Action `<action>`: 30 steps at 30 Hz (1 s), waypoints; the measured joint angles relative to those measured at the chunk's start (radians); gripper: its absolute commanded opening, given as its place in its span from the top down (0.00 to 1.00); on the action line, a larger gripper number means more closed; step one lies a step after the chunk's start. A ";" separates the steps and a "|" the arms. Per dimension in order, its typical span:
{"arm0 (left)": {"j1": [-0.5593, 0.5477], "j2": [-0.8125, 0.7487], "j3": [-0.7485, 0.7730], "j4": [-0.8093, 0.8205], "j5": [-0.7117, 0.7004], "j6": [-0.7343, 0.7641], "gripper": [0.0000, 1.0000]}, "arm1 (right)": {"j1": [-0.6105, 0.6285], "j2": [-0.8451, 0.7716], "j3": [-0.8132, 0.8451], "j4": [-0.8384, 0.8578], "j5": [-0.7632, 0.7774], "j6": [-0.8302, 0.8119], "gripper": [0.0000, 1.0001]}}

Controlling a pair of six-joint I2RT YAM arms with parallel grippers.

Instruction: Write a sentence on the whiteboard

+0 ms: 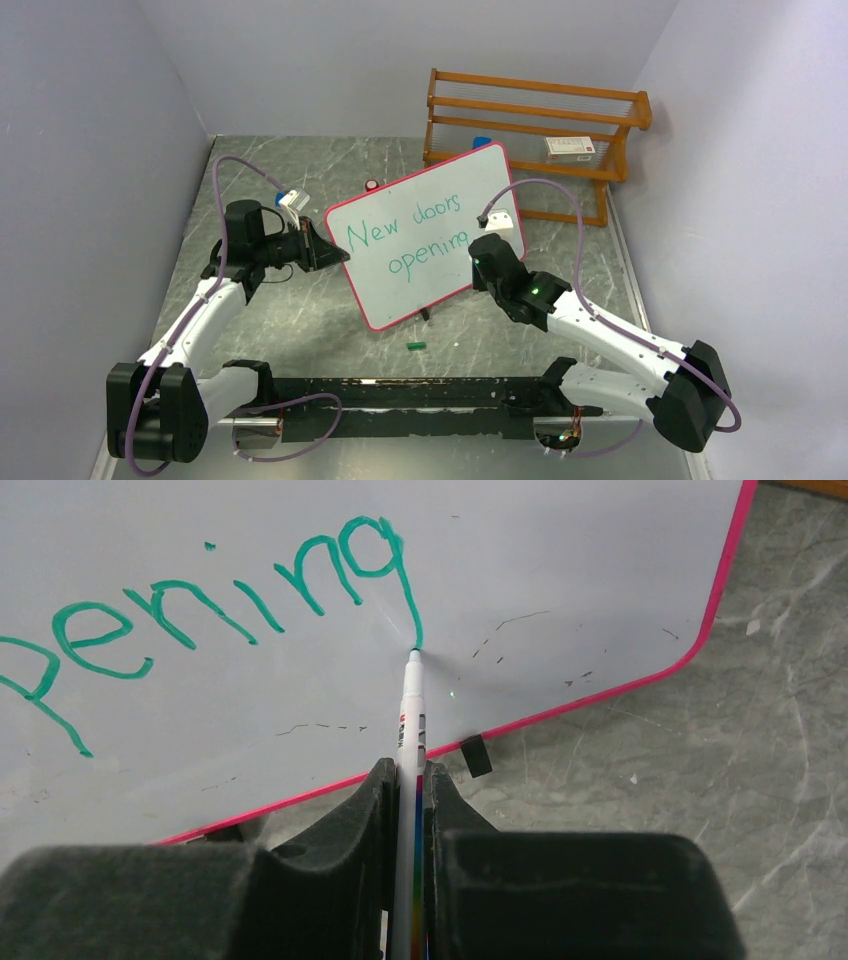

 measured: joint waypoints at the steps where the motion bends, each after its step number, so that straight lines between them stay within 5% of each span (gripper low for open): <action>1: 0.000 0.000 0.000 0.000 0.000 0.000 0.95 | 0.000 0.000 0.000 -0.001 -0.003 0.000 1.00; 30: 0.000 0.000 0.000 -0.001 -0.003 0.003 0.95 | 0.000 -0.131 0.000 0.042 -0.043 -0.001 1.00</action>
